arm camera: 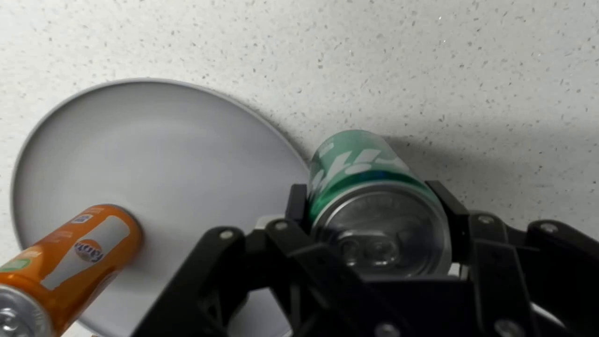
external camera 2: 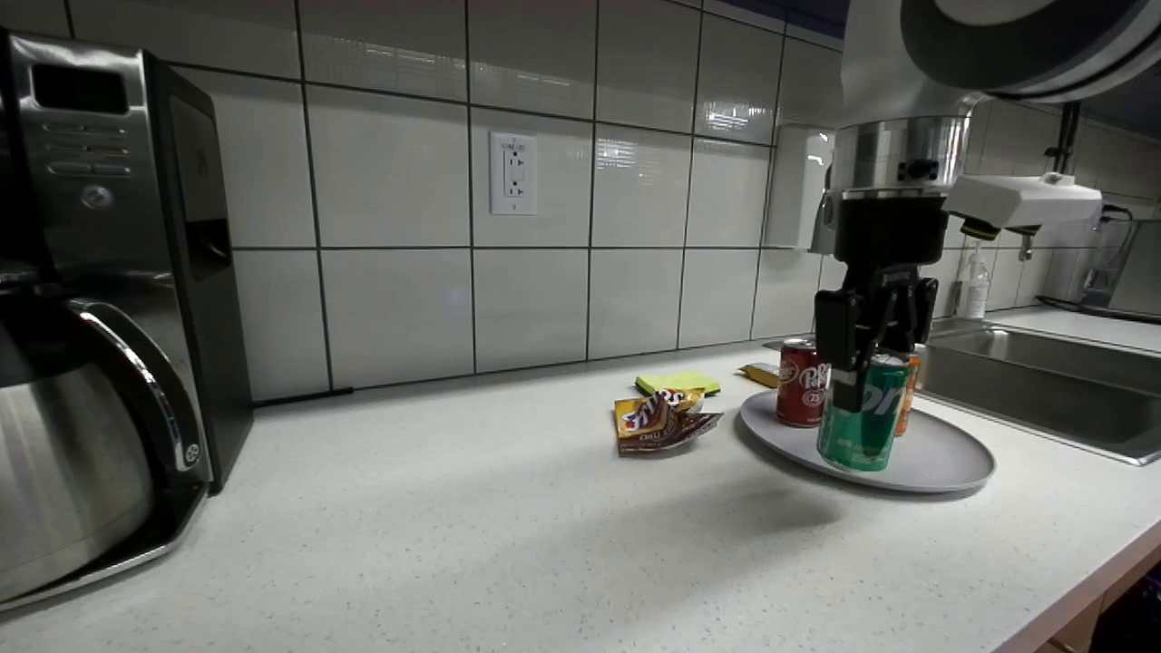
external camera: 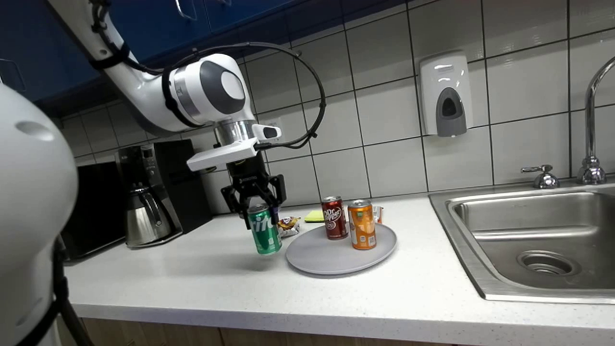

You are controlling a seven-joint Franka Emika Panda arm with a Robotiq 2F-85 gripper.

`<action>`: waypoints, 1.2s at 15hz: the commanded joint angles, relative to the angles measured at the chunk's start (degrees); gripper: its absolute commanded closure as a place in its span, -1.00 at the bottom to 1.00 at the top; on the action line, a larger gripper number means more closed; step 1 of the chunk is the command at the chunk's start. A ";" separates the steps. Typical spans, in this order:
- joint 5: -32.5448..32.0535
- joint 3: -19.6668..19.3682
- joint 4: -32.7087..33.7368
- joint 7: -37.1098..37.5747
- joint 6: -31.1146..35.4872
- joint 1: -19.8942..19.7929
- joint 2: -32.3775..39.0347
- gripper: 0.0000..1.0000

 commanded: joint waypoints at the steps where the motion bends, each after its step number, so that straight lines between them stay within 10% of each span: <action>1: -0.33 -1.50 3.36 -4.14 -2.80 -2.19 0.37 0.23; 18: -0.15 -5.37 13.74 -10.98 -5.92 -5.80 11.91 0.23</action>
